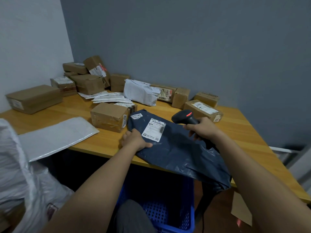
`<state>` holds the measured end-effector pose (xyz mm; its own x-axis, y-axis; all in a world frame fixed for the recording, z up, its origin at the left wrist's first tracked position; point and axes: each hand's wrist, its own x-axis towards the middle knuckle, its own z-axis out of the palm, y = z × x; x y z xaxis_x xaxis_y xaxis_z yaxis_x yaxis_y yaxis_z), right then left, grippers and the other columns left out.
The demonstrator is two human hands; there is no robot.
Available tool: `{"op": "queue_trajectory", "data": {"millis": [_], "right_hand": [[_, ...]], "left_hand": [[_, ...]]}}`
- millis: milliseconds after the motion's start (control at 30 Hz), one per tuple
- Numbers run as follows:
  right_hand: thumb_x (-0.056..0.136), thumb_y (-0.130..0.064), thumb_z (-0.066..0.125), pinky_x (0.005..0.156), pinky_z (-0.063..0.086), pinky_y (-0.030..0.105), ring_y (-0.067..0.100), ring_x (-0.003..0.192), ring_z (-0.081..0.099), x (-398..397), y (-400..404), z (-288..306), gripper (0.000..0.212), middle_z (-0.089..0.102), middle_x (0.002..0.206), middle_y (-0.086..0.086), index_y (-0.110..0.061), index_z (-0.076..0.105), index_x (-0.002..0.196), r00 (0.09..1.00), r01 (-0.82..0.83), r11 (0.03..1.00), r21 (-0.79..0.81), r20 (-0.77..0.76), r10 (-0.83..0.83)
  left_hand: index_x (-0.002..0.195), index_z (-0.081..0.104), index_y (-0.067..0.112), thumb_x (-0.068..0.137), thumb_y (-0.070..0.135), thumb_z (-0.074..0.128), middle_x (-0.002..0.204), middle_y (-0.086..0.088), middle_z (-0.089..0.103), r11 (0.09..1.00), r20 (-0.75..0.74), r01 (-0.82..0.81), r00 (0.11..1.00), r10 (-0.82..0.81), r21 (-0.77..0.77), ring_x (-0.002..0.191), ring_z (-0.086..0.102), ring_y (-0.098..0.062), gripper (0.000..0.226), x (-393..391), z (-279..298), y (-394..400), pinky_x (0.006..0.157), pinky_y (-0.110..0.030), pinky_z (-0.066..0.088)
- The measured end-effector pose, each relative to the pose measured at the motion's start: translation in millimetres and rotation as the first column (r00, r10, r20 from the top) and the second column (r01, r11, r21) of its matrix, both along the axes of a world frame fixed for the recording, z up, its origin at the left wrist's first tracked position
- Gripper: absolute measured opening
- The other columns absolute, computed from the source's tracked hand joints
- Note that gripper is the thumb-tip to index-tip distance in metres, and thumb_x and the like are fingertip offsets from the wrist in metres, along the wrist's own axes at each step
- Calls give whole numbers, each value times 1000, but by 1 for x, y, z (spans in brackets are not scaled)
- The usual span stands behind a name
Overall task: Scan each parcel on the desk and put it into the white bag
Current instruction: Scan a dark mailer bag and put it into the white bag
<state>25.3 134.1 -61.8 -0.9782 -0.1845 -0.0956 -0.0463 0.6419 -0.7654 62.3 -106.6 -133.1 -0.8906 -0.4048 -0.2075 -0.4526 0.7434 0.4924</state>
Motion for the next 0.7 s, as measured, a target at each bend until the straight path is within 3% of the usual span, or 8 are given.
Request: {"op": "queue_trajectory", "data": {"millis": [133,233,333,467,567,700], "right_hand": [[89,-26,70,46,46,23,15,49,59,7,1,5,19,67,73,7,-12,57,93,999,6,999,-48,-46,-8],[89,-26,70,47,46,23,16,50,59,12,1,10,19,68,74,7,-13,58,94,998,-3,999,-52,-62,0],[89,-26,70,44,45,21,16,51,60,14,-2,13,22,68,74,7,-9,60,99,996,1,998,-56,-84,-6],[89,-23,70,45,46,23,17,48,58,13,-11,21,23,68,72,7,-6,59,101,989,21,991,-134,-140,-40],[89,-23,70,45,47,24,18,49,58,16,-24,33,25,69,74,10,-4,61,102,984,10,979,-206,-170,-45],[90,-18,69,40,45,21,18,47,56,23,-51,52,22,66,72,12,1,61,98,978,-10,946,-325,-199,-58]], "left_hand": [[137,33,7,54,34,93,137,-12,50,967,-59,-66,995,83,247,124,49,-31,106,-5,1,-2,103,-43,43],[127,48,6,48,21,96,127,-7,60,914,-123,-20,990,76,406,114,57,-26,93,-8,4,-2,97,-38,47],[115,60,4,59,13,91,117,-7,65,859,-212,25,972,98,511,104,60,-25,65,-3,19,-4,93,-37,49],[122,49,11,77,6,79,123,-9,60,763,-380,73,895,234,643,110,58,-29,54,3,49,-16,91,-40,48],[123,47,15,80,7,77,125,-8,59,753,-493,140,828,267,643,110,58,-28,53,13,79,-31,90,-40,49],[128,45,13,82,10,75,125,-5,57,813,-617,129,721,317,568,115,55,-27,55,31,128,-59,95,-41,47]]}}
